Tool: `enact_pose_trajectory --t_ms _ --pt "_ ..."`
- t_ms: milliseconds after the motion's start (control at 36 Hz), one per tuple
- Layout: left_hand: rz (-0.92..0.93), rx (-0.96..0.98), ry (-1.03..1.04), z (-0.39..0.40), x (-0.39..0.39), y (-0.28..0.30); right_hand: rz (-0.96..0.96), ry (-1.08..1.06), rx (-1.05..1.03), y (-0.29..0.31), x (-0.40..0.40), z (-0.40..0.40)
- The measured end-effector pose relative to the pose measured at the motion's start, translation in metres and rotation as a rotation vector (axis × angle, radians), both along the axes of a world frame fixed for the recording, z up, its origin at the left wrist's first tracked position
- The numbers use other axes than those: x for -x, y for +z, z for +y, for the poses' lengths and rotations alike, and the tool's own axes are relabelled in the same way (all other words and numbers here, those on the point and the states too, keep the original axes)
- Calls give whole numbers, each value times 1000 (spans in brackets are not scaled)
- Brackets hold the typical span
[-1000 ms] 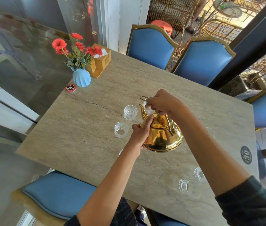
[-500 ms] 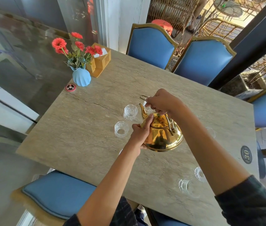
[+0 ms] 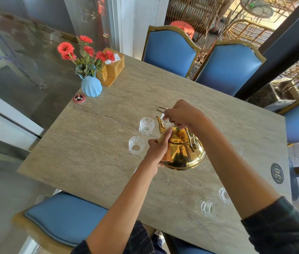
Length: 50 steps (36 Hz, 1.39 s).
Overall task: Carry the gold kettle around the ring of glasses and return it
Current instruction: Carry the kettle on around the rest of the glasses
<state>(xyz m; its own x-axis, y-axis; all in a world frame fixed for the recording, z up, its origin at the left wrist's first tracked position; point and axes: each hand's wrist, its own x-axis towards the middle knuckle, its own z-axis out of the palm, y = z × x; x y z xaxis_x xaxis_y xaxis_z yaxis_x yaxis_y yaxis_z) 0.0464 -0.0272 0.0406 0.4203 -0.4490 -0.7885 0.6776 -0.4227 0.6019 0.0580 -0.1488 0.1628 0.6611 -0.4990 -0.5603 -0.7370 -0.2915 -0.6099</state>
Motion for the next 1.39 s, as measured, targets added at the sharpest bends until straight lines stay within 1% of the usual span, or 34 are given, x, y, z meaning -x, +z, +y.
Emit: enact_pose_trajectory --t_ms 306,444,583,667,722,833,1028,1167,1306,1389 --pt "-9 -3 0 2 -2 -5 -53 -39 5 -12 4 3" --pt "-44 -27 -20 4 -6 -10 -100 -69 11 -22 9 4" --pt "-67 -3 -19 7 -13 -13 -154 -136 -33 -31 16 8" --pt "-111 -17 -35 10 -15 -12 -170 -147 -29 -34 22 10" --pt "-143 -42 -48 13 -14 -13 -177 -136 -42 -34 27 12" --pt "-160 -27 -65 23 -6 -14 -188 -105 -83 -31 38 16" --pt "-121 -24 -46 43 17 -14 -173 -19 -106 -26 56 33" --pt "-95 -41 -33 57 37 -15 -129 19 -139 -23 65 46" --pt "-87 -77 -12 66 52 -16 -75 49 -119 -23 65 54" --pt "-71 -64 6 70 57 -13 -61 75 -100 -23 64 56"
